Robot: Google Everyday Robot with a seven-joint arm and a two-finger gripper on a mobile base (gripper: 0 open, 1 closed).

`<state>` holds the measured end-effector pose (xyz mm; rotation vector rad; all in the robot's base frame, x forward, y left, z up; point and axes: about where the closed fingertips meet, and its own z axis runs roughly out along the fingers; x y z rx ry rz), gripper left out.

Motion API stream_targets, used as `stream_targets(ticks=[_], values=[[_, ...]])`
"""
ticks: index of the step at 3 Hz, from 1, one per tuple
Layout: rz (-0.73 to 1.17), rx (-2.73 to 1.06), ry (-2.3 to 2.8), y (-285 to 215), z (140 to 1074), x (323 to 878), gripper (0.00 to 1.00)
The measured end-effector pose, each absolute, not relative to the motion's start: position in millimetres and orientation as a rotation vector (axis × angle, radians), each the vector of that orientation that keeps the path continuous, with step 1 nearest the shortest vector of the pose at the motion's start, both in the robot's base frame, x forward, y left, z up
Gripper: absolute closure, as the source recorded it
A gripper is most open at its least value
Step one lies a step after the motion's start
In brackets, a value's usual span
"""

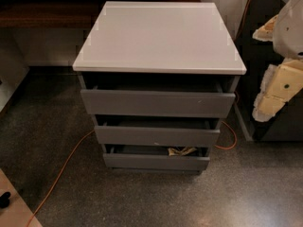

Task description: Pick orange from bottom drawer and place on counter

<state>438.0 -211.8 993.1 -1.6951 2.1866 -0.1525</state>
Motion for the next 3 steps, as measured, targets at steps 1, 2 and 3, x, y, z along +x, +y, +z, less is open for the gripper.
stream_targets(ticks=[1, 2, 3], values=[[-0.148, -1.694, 2.182, -209, 992, 439, 0.00], [-0.131, -1.689, 2.168, -199, 988, 441, 0.00], [-0.077, -1.654, 2.171, -186, 960, 454, 0.00]])
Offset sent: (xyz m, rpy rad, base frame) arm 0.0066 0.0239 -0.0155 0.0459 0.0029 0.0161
